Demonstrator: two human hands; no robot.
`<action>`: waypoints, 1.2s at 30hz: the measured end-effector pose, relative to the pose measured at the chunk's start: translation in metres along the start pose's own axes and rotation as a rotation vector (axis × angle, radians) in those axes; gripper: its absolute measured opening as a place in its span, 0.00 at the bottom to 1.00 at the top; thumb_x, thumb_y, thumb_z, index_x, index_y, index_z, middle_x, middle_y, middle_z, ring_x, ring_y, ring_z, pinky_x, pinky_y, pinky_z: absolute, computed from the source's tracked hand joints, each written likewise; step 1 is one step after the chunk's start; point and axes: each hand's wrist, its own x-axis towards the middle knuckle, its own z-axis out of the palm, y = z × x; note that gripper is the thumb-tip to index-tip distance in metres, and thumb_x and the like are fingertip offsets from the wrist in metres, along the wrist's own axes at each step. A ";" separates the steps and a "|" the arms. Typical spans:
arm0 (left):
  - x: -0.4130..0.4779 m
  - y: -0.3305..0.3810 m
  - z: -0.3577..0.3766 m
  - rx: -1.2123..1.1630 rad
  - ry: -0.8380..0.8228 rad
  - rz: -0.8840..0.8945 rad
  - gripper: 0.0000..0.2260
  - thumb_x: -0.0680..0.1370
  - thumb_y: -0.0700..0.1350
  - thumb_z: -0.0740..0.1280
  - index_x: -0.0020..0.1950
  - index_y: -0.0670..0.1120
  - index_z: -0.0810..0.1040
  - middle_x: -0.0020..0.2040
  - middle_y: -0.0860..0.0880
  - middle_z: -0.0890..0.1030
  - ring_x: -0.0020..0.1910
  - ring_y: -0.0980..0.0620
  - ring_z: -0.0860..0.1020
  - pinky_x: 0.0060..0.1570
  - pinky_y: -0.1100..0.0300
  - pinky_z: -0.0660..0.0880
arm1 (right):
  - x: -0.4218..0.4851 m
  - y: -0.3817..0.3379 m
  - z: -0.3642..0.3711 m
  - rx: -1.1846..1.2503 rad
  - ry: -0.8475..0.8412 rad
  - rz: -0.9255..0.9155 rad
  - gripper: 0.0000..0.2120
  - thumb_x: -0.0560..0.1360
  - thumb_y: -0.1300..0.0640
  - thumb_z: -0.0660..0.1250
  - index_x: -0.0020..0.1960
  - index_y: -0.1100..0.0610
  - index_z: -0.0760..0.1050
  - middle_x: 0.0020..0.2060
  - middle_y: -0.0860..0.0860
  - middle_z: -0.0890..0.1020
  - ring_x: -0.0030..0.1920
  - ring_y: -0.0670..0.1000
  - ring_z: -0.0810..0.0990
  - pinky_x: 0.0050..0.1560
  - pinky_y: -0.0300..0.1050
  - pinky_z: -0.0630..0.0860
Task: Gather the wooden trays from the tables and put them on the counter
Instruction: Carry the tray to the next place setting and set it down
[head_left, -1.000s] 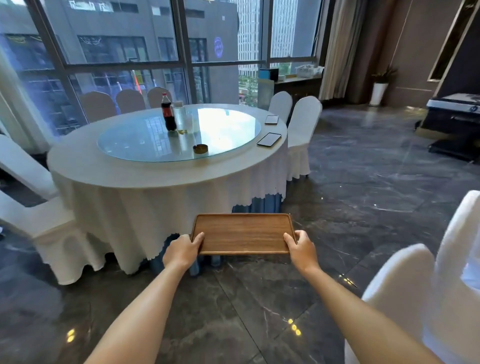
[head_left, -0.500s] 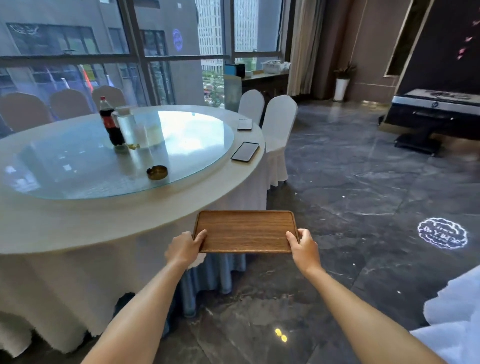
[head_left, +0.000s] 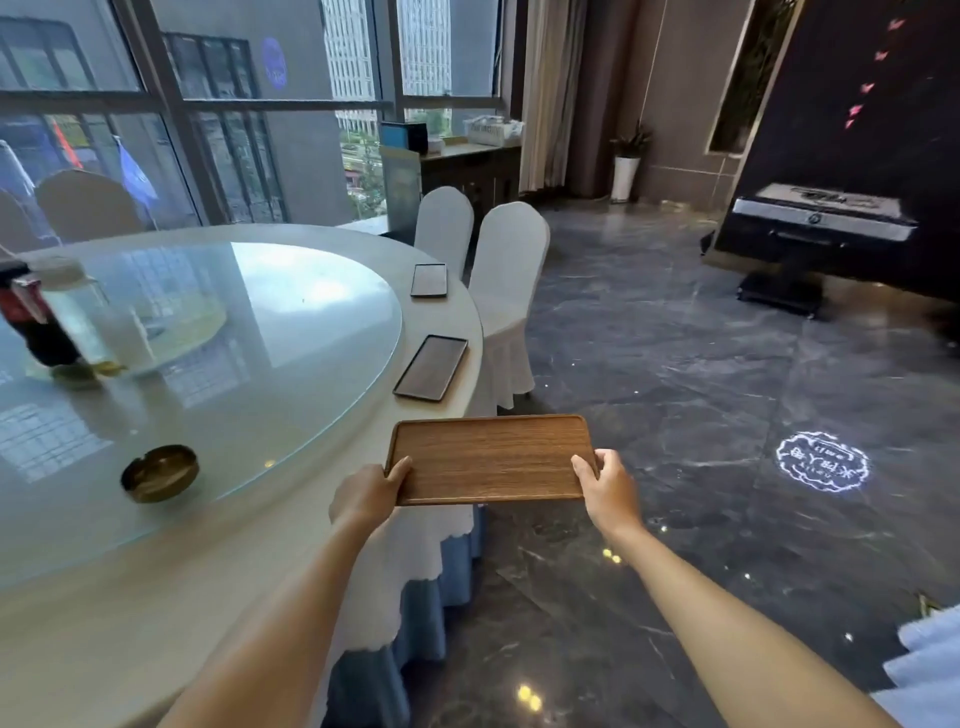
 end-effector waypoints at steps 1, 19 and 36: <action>0.018 0.009 0.006 0.002 -0.003 -0.004 0.28 0.79 0.60 0.52 0.46 0.37 0.78 0.50 0.37 0.81 0.51 0.39 0.78 0.48 0.52 0.73 | 0.022 0.003 0.004 -0.007 -0.003 -0.005 0.15 0.77 0.50 0.61 0.56 0.61 0.71 0.44 0.50 0.76 0.45 0.52 0.75 0.43 0.43 0.67; 0.289 0.134 0.072 -0.104 0.127 -0.310 0.28 0.80 0.58 0.51 0.24 0.44 0.64 0.20 0.46 0.70 0.21 0.49 0.71 0.31 0.56 0.66 | 0.411 -0.001 0.092 -0.061 -0.373 -0.190 0.19 0.78 0.50 0.58 0.63 0.62 0.68 0.55 0.59 0.80 0.54 0.58 0.79 0.45 0.43 0.74; 0.448 0.064 0.093 -0.257 0.330 -0.770 0.29 0.80 0.59 0.48 0.46 0.38 0.80 0.52 0.36 0.81 0.53 0.37 0.78 0.50 0.50 0.73 | 0.585 -0.079 0.323 -0.335 -0.775 -0.451 0.18 0.80 0.50 0.52 0.63 0.61 0.66 0.52 0.61 0.79 0.51 0.60 0.77 0.45 0.48 0.70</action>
